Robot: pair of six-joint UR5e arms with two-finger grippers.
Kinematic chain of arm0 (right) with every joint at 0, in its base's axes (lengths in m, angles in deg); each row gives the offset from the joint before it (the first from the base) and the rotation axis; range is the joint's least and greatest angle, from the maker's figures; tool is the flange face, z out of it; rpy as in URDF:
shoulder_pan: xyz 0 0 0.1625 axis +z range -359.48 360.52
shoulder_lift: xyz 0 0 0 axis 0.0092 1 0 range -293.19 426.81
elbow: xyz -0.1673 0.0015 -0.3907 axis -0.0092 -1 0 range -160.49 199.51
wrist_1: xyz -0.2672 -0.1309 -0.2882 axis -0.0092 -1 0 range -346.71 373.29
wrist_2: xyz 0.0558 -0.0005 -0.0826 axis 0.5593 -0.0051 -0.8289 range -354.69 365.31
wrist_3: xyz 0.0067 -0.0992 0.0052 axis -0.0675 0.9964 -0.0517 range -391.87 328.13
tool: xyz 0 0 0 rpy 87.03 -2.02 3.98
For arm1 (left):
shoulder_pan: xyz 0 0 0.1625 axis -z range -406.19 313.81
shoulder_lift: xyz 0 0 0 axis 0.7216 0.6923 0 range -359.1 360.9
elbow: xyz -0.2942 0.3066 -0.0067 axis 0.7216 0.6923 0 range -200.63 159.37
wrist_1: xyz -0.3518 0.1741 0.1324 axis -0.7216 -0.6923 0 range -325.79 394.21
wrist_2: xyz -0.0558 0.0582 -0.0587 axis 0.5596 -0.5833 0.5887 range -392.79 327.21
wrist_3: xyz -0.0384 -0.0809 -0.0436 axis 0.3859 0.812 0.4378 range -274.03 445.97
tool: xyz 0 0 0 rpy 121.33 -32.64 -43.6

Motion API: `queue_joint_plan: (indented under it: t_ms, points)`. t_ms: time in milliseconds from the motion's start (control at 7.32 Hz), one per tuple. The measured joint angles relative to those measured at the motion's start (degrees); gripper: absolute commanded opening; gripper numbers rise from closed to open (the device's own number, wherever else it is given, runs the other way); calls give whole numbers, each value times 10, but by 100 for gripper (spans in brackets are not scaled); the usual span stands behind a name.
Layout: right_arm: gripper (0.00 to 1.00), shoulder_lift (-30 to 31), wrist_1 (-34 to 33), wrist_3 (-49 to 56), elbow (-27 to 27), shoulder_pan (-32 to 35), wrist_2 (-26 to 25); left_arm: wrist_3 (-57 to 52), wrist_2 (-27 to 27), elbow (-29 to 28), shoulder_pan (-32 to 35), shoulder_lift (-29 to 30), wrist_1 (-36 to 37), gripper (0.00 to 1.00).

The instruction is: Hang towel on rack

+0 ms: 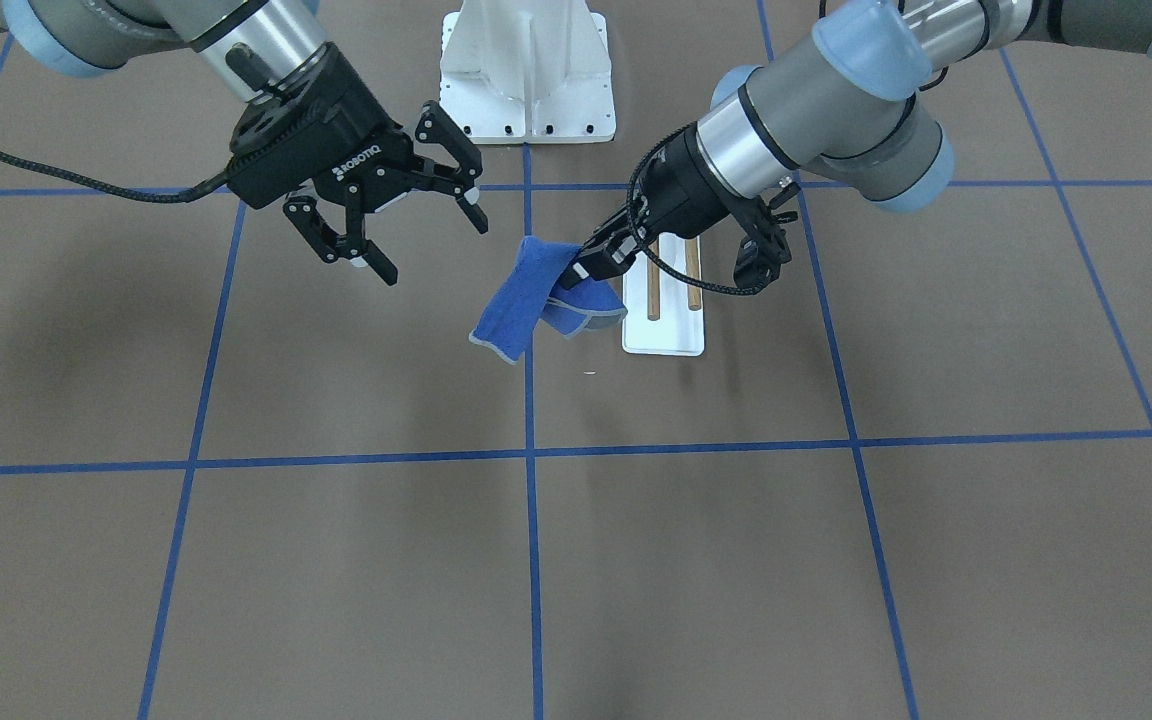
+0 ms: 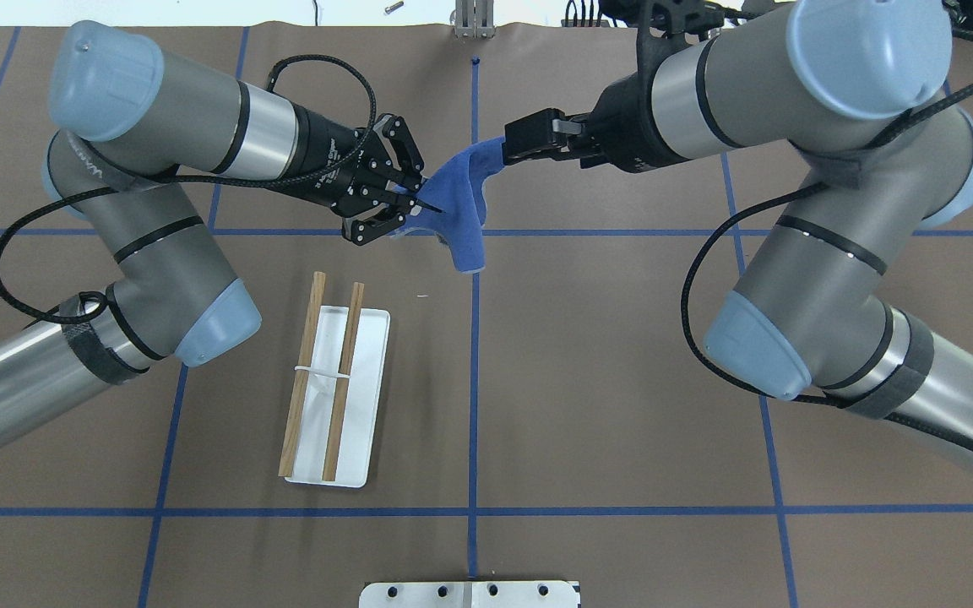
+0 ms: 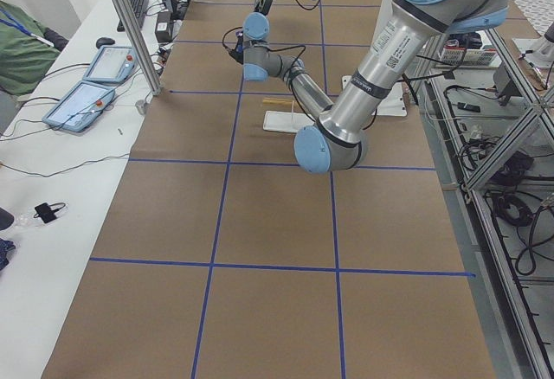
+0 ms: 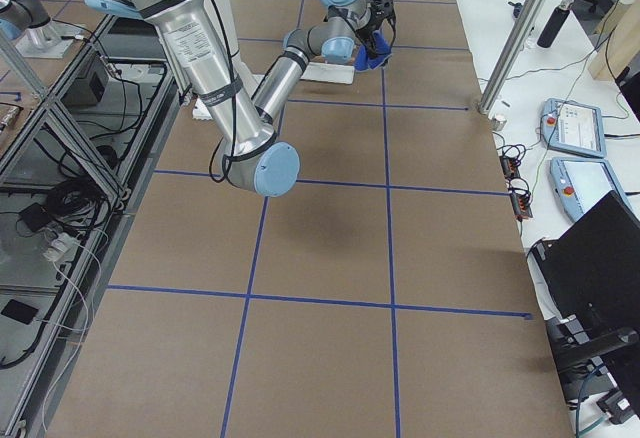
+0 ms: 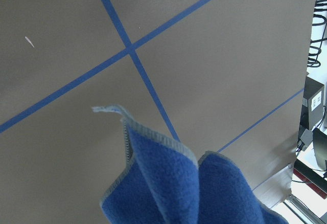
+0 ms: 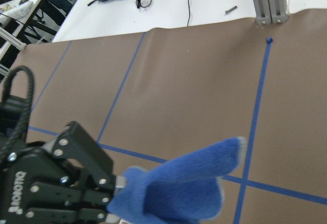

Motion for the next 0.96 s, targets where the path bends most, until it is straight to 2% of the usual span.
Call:
queue_joint_plan:
  t_ms: [273, 547, 957]
  points:
    - [100, 1, -115, 74, -11, 27, 17, -32, 53, 32, 2, -31, 2, 0]
    - [100, 1, -210, 204, -38, 53, 18, -101, 107, 58, 5, -63, 3, 0]
    - [100, 5, -256, 387, -106, 105, 21, -169, 162, 69, 14, -95, 3, 0]
